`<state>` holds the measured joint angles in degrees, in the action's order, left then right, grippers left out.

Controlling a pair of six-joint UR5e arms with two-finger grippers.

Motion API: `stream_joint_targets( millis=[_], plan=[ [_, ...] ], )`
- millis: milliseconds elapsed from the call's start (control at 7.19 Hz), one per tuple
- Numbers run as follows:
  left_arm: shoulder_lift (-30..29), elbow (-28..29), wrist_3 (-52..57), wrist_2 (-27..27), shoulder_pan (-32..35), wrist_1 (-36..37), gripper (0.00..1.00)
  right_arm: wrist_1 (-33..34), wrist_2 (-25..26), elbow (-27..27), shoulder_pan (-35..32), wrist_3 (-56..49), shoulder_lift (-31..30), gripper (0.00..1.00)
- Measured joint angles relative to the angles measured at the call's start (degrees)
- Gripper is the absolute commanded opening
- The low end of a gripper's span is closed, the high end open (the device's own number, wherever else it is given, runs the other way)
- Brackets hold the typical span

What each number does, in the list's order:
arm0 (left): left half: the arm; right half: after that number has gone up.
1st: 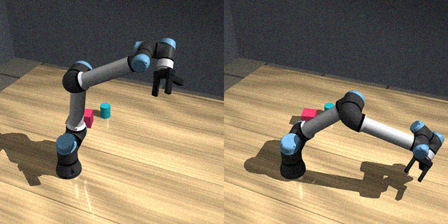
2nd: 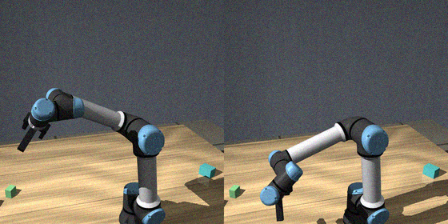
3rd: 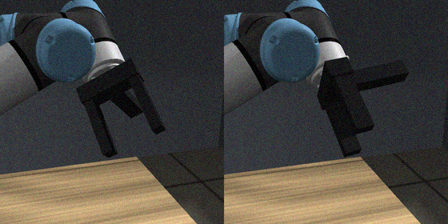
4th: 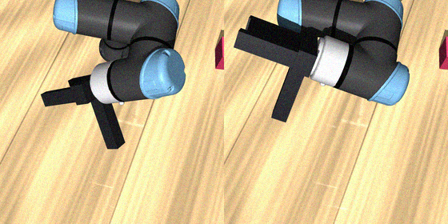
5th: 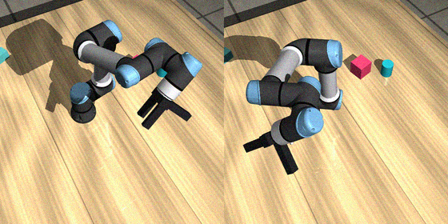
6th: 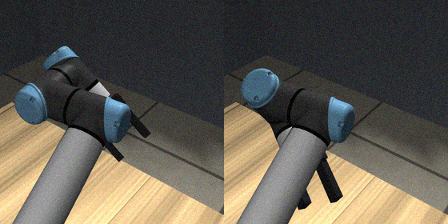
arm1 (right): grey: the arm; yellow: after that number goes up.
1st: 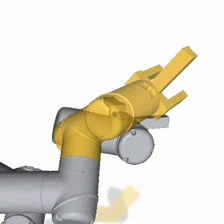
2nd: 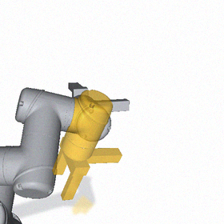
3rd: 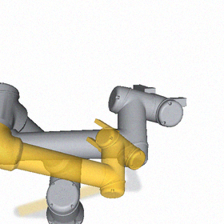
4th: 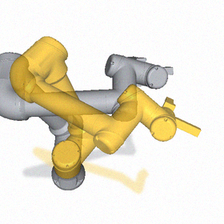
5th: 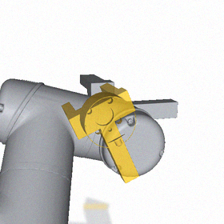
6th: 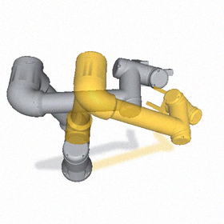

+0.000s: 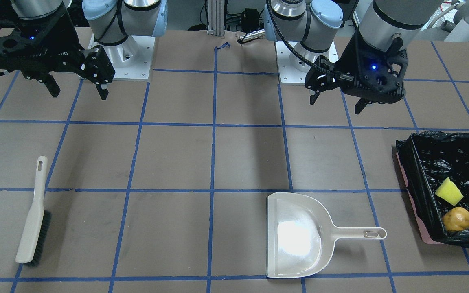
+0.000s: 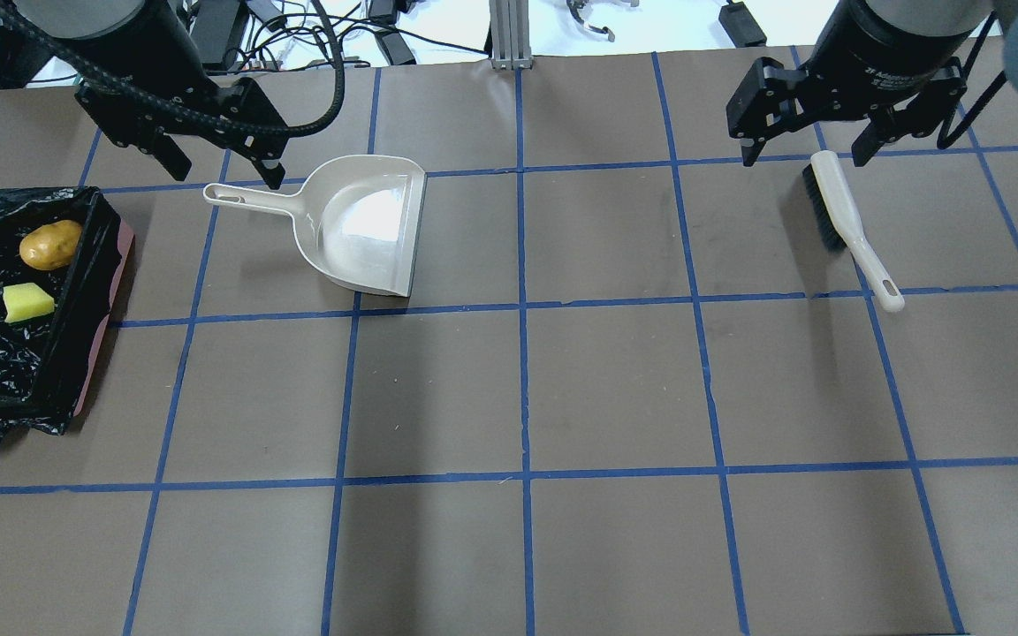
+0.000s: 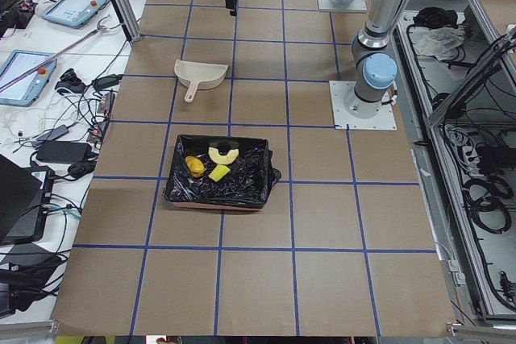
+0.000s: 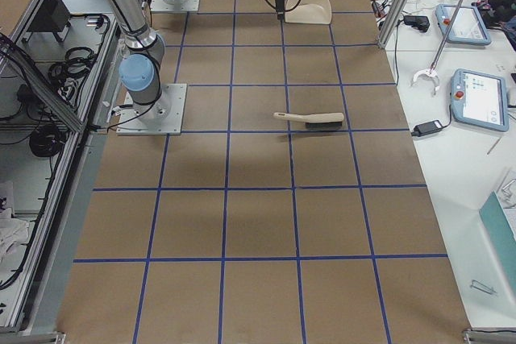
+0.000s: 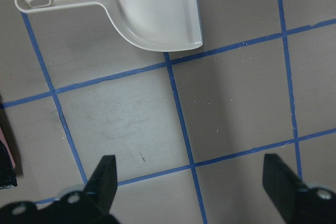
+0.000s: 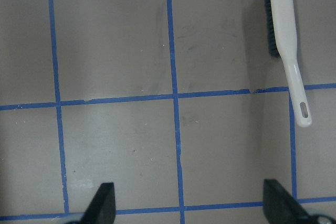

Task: Sweep and dump trash into bin

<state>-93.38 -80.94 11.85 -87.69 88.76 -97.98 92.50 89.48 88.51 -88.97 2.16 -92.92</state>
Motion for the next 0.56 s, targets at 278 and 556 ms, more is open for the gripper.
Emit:
stream_joint_targets(
  millis=[278, 556],
  plan=[
    [0.48, -0.48, -0.74, -0.63, 0.25, -0.80, 0.96, -0.04, 0.07, 0.00, -0.01, -0.04, -0.05, 1.00],
    [0.25, -0.66, -1.35, -0.70, 0.52, 0.01, 0.95, -0.12, 0.02, 0.00, -0.02, -0.18, -0.13, 1.00]
  ],
)
